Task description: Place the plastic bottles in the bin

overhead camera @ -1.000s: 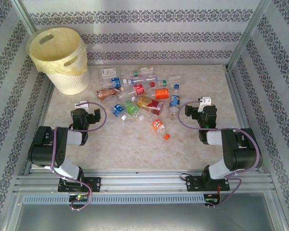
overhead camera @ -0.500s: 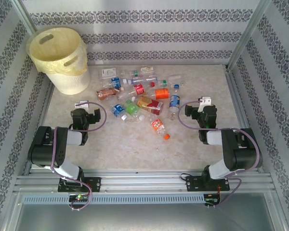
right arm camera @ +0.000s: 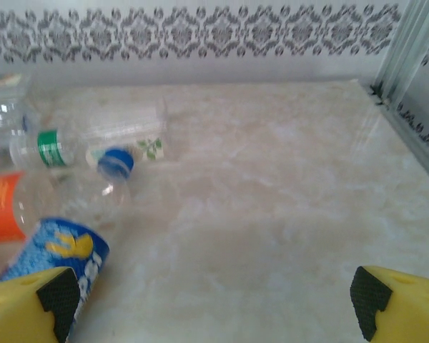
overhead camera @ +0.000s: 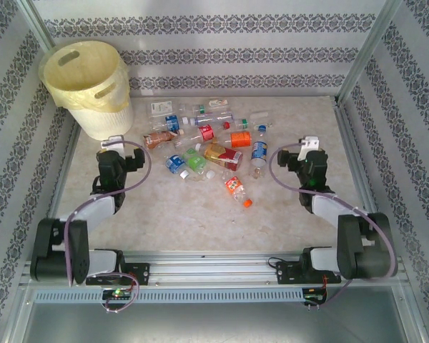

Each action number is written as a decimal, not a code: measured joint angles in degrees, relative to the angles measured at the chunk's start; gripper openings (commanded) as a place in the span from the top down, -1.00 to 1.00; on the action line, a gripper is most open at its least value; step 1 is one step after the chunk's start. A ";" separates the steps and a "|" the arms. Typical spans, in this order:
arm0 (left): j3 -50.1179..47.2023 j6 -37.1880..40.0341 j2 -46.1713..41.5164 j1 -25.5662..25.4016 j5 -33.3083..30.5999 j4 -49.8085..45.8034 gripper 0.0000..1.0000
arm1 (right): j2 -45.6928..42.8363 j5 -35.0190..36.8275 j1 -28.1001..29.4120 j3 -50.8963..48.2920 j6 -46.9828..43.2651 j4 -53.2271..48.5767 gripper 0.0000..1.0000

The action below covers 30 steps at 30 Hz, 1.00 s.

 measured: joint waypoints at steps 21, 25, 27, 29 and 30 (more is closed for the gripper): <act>11.63 -26.91 -4.87 0.00 -0.48 -28.02 -0.99 | 18.78 2.60 16.15 27.93 24.72 -45.42 -0.93; 12.09 -27.80 -4.48 0.00 -0.46 -30.36 -0.99 | 23.23 2.36 17.55 31.06 25.46 -46.90 -0.85; 12.66 -27.80 -3.65 0.00 0.26 -31.01 -0.99 | 25.05 2.58 17.92 32.33 25.99 -47.47 -0.81; 12.79 -27.80 -3.19 0.00 1.66 -31.28 -0.99 | 26.23 3.08 17.92 32.85 26.69 -47.65 -0.76; 12.81 -27.87 -3.08 0.00 2.45 -31.41 -0.99 | 26.71 3.56 17.92 32.92 26.91 -47.71 -0.73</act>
